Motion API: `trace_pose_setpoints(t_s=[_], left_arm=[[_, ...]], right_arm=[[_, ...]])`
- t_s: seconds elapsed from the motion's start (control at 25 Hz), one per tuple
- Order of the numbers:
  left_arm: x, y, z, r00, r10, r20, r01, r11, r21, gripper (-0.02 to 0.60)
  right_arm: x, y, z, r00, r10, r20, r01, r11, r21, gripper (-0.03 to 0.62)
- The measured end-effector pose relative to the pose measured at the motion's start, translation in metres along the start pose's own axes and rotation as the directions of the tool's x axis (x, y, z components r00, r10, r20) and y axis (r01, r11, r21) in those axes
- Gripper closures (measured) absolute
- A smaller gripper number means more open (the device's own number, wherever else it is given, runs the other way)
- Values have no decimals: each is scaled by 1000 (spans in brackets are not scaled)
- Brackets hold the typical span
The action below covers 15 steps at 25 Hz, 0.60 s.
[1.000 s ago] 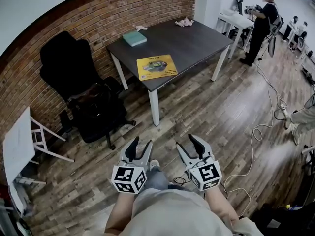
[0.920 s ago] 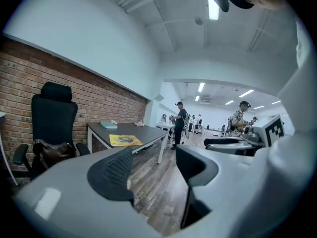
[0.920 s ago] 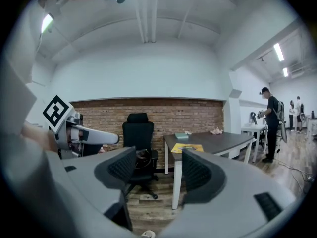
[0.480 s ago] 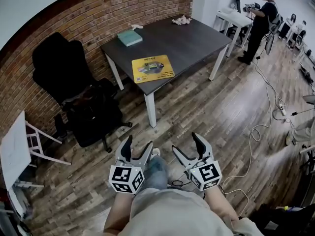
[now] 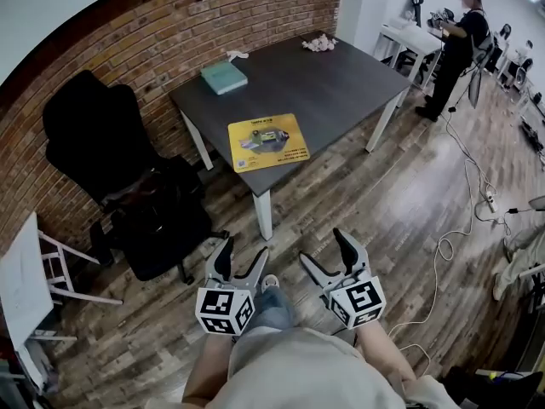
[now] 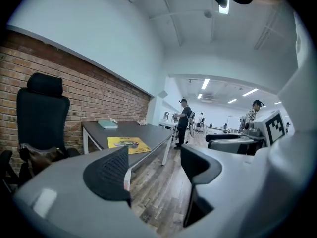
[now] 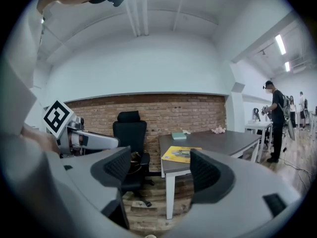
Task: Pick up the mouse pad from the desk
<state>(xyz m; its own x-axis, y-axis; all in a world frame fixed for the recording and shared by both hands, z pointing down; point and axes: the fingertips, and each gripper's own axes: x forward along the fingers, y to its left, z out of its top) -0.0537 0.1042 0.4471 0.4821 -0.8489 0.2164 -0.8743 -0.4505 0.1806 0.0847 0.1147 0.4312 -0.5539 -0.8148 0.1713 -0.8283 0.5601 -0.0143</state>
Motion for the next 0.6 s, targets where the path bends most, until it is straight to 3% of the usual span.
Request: trace_pose_setpoints(t_s=[0.6], left_arm=[[124,108,57,1000,-25,-13,25,1000,10,259]], right_arm=[[156,-63,45,1000,-23,3,23,1000,-5,240]])
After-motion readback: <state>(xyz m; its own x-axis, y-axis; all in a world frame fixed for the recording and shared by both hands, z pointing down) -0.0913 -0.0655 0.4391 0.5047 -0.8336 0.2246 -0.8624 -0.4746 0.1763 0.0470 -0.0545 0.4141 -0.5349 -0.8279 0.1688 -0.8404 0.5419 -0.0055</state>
